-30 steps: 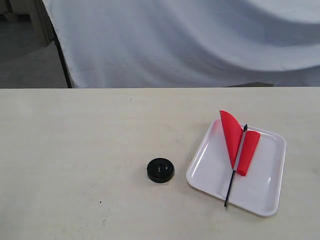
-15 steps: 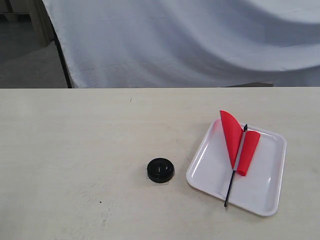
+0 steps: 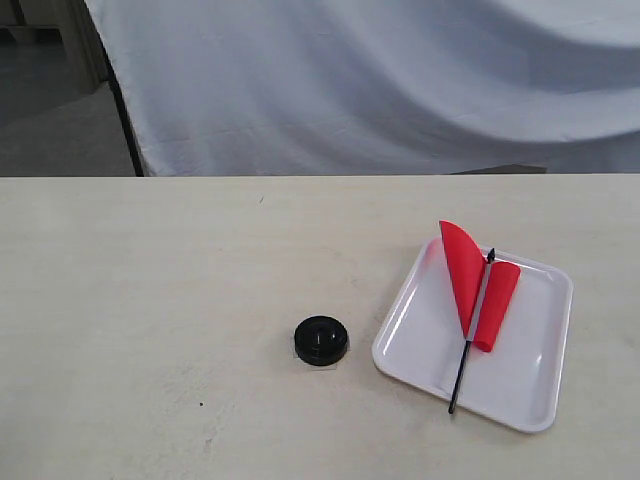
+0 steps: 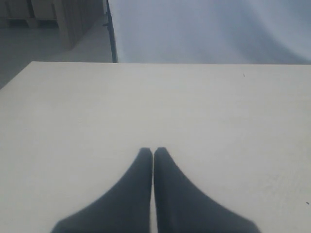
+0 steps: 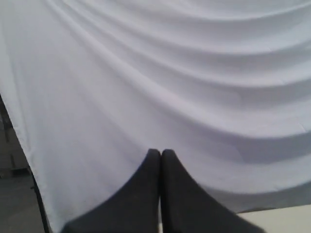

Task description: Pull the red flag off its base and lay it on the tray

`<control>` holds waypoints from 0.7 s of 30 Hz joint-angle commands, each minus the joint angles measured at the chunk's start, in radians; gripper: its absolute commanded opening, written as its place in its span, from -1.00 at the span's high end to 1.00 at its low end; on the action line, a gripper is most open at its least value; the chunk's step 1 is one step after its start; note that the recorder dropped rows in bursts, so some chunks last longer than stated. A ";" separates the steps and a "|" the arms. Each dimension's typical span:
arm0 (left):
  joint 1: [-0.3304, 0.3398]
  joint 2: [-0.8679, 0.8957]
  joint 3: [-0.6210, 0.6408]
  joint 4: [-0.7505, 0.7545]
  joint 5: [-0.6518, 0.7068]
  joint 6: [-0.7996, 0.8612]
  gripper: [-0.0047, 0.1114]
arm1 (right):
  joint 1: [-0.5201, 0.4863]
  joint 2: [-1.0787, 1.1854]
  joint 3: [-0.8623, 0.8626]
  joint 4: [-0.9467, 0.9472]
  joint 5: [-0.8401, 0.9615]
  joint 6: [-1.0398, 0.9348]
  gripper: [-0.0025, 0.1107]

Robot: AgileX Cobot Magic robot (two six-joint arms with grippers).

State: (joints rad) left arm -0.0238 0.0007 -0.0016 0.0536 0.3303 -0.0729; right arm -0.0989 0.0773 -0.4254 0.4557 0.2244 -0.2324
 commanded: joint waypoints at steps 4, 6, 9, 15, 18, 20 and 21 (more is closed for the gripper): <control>0.003 -0.001 0.002 -0.006 0.002 -0.003 0.89 | 0.007 -0.077 0.068 0.039 0.039 0.009 0.96; 0.003 -0.001 0.002 -0.006 0.003 -0.003 0.89 | 0.007 -0.077 0.111 0.051 0.031 0.009 0.96; 0.003 -0.001 0.002 -0.006 0.012 -0.003 0.89 | 0.007 -0.077 0.248 0.048 -0.041 -0.001 0.96; 0.000 -0.001 0.002 -0.001 0.014 -0.003 0.89 | 0.000 -0.077 0.425 0.034 -0.153 -0.075 0.96; 0.000 -0.001 0.002 -0.003 0.014 -0.003 0.89 | 0.000 -0.077 0.425 0.036 -0.136 -0.074 0.96; 0.000 -0.001 0.002 -0.003 0.014 -0.003 0.89 | 0.000 -0.077 0.425 0.036 -0.142 -0.074 0.96; 0.000 -0.001 0.002 -0.003 0.014 -0.003 0.89 | 0.000 -0.077 0.425 0.036 -0.142 -0.079 0.96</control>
State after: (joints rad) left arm -0.0238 0.0007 -0.0016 0.0536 0.3439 -0.0729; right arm -0.0970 0.0051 -0.0019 0.4886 0.0865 -0.2947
